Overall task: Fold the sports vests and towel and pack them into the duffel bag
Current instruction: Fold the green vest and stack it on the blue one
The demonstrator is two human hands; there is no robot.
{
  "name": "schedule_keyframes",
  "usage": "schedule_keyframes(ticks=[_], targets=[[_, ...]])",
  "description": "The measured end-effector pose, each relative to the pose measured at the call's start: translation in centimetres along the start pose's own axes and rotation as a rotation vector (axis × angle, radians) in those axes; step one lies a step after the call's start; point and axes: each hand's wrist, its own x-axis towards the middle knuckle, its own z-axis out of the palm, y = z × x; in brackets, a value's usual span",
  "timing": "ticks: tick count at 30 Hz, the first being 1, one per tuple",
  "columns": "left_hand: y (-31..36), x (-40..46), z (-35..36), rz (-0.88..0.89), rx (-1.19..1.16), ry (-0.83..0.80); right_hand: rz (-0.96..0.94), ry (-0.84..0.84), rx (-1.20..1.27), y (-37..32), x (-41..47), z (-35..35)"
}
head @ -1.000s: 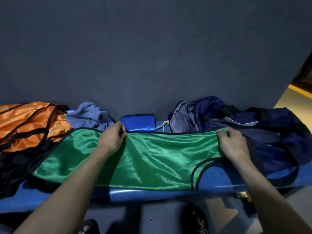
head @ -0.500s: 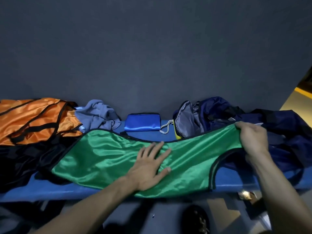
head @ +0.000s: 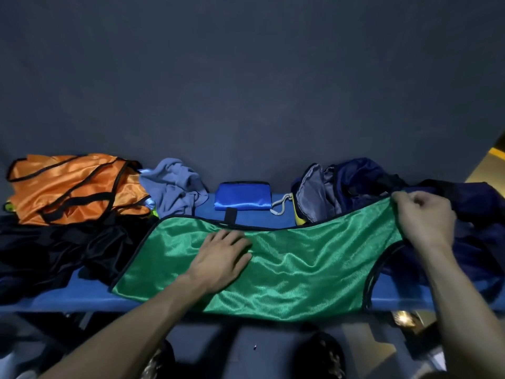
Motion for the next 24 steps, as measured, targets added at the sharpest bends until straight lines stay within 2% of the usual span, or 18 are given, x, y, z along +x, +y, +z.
schedule_keyframes(ticks=[3,5,6,9,11,13,16,18,20,21,23,24], targets=[[-2.1,-0.6,0.1,0.021,-0.113,-0.131,-0.015,0.002,-0.047,-0.3,-0.3,0.0],[-3.1,-0.9,-0.1,0.065,-0.150,-0.122,-0.021,0.003,-0.084,-0.4,-0.4,-0.1],[-3.5,-1.1,-0.1,0.067,-0.147,-0.122,-0.021,0.000,-0.098,-0.5,-0.4,-0.1],[-3.9,-1.3,-0.2,-0.008,-0.090,-0.256,-0.004,0.003,-0.115,-0.6,-0.5,-0.4],[-3.3,-0.8,-0.4,0.015,-0.010,-0.199,0.009,0.009,-0.108,-0.7,-0.7,-0.6],[-2.0,-0.4,-0.5,0.081,0.029,-0.138,0.017,0.008,-0.081,-1.0,-0.7,-0.9],[-0.5,0.3,0.1,0.086,-0.008,-0.273,0.055,-0.034,-0.004,-1.3,-0.9,-1.1],[0.0,0.9,0.2,0.084,-0.022,-0.325,0.086,-0.119,0.101,-2.2,-1.0,-1.2],[-0.1,1.4,-0.3,0.100,-0.045,-0.293,0.082,-0.228,0.208,-4.3,-1.6,-1.1],[-0.2,1.5,-0.8,0.105,-0.088,-0.223,0.054,-0.283,0.239,-5.8,-2.2,-0.9],[-0.3,1.7,-2.1,0.062,-0.308,-0.026,-0.037,-0.390,0.272,-9.2,-3.9,0.1],[-0.4,1.8,-3.1,0.005,-0.504,0.055,-0.090,-0.441,0.283,-10.9,-4.7,1.1]])
